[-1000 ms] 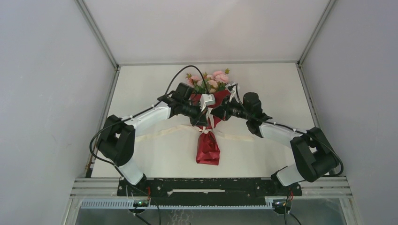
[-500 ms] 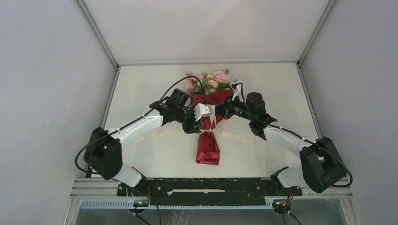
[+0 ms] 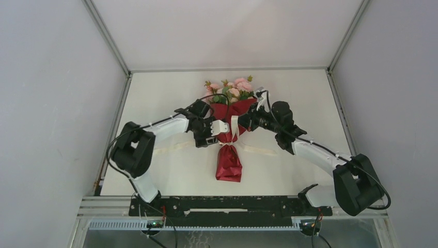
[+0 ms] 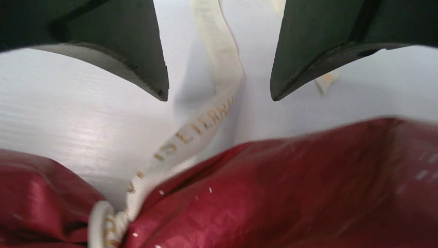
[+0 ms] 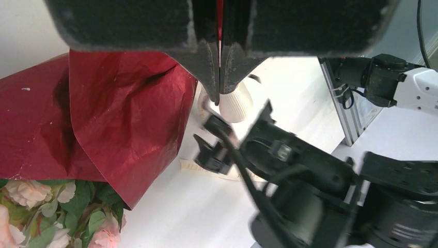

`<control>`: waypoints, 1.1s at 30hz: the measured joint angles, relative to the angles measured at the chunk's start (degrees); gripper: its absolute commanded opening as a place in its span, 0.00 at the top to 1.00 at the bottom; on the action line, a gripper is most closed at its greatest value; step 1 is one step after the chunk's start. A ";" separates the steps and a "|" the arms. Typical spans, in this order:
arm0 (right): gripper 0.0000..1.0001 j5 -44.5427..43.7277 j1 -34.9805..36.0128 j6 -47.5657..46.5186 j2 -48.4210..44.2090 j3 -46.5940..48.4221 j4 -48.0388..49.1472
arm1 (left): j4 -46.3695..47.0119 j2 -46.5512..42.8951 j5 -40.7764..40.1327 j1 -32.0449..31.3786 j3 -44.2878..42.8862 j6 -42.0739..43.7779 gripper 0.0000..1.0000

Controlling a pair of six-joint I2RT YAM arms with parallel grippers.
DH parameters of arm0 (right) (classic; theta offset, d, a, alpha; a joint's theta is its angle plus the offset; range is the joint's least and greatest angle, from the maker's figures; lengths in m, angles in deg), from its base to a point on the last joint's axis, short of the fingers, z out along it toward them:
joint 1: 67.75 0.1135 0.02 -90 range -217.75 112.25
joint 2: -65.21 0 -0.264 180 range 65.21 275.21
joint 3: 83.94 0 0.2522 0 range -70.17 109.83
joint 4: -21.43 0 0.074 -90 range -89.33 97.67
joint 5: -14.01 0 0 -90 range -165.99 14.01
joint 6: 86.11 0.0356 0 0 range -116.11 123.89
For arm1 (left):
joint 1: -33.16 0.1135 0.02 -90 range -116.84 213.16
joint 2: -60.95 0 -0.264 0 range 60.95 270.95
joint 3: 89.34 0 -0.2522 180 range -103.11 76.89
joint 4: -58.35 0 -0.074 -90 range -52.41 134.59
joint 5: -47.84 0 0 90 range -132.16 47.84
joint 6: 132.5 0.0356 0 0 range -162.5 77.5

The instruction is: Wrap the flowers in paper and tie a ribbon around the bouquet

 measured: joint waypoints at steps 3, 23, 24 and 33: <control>1.00 -0.09 0.00 0.24 -1.20 0.00 -0.46 | -0.02 4.57 -3.37 -1.53 -1.86 1.18 0.26; 1.00 -2.27 -13.88 6.16 -17.73 -7.52 -9.07 | 1.62 4.92 -10.03 -5.64 -0.04 0.00 1.00; 1.00 -2.25 -14.64 6.19 -18.51 -8.00 -9.75 | 1.66 4.85 -10.03 -5.60 0.00 -0.37 1.00; 0.81 -6.21 -11.21 6.45 -19.56 -10.51 -25.16 | -10.19 -1.38 3.98 -4.55 -2.01 -8.11 1.00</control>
